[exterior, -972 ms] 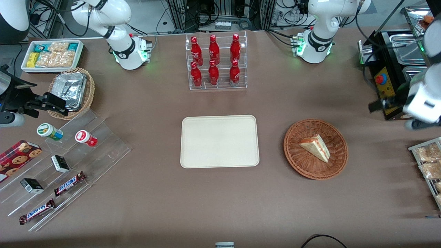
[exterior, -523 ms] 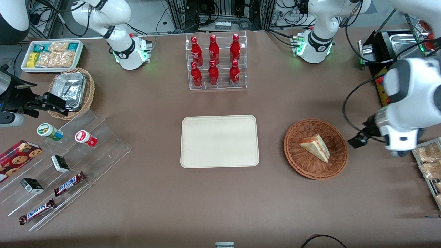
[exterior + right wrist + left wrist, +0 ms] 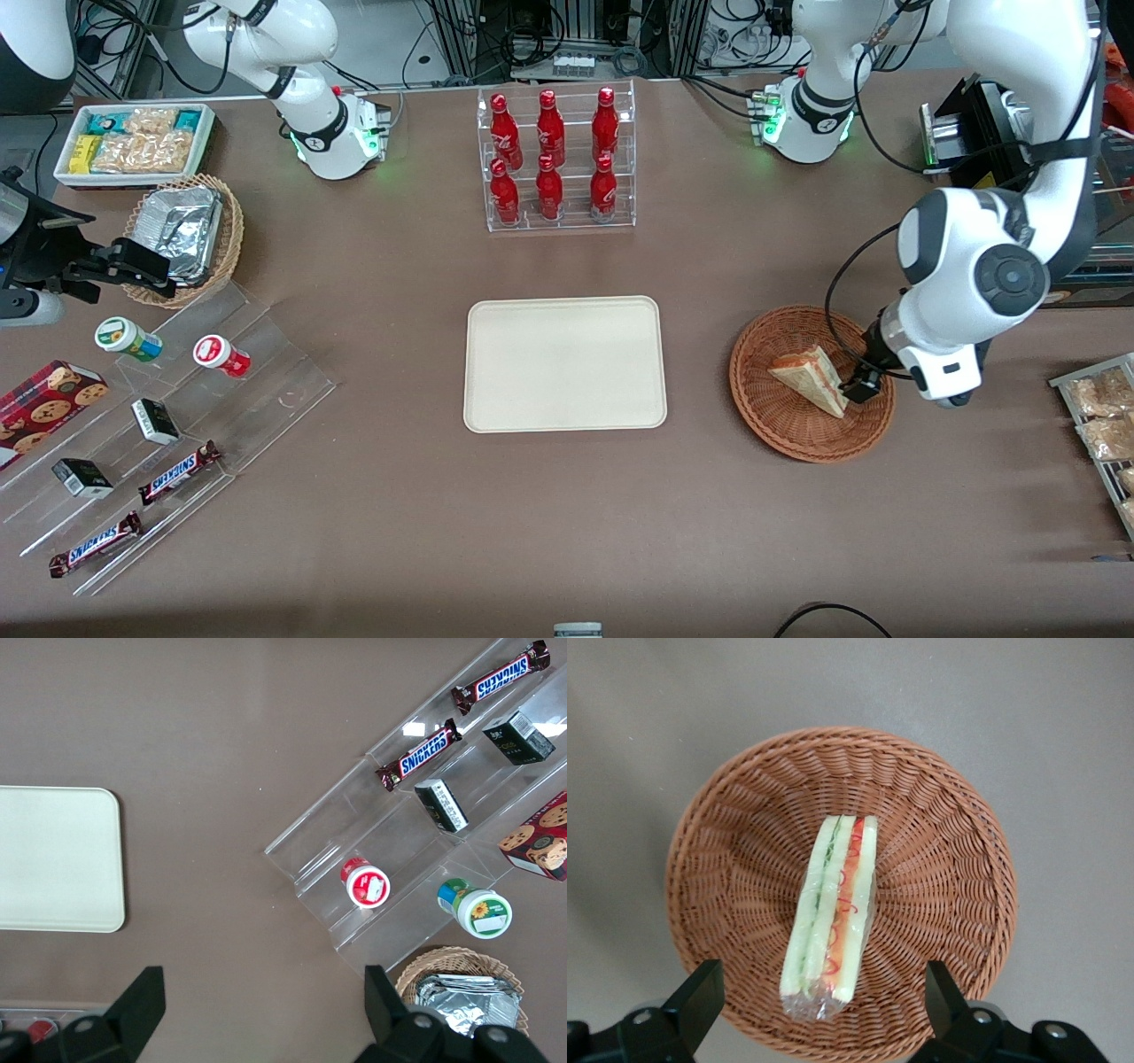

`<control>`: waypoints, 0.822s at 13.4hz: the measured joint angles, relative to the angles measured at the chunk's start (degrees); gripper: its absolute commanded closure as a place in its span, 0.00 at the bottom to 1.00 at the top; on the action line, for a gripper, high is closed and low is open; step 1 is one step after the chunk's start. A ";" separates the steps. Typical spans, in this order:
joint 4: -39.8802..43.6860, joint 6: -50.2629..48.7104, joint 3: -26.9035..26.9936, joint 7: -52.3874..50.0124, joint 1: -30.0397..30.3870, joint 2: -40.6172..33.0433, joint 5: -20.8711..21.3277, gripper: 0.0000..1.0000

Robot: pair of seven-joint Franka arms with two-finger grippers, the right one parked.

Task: Place sandwich from basket to tray
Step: 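Lower the left gripper and close it on the wrapped sandwich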

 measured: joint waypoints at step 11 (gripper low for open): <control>-3.30 4.87 -0.01 -0.48 -2.26 4.95 0.35 0.01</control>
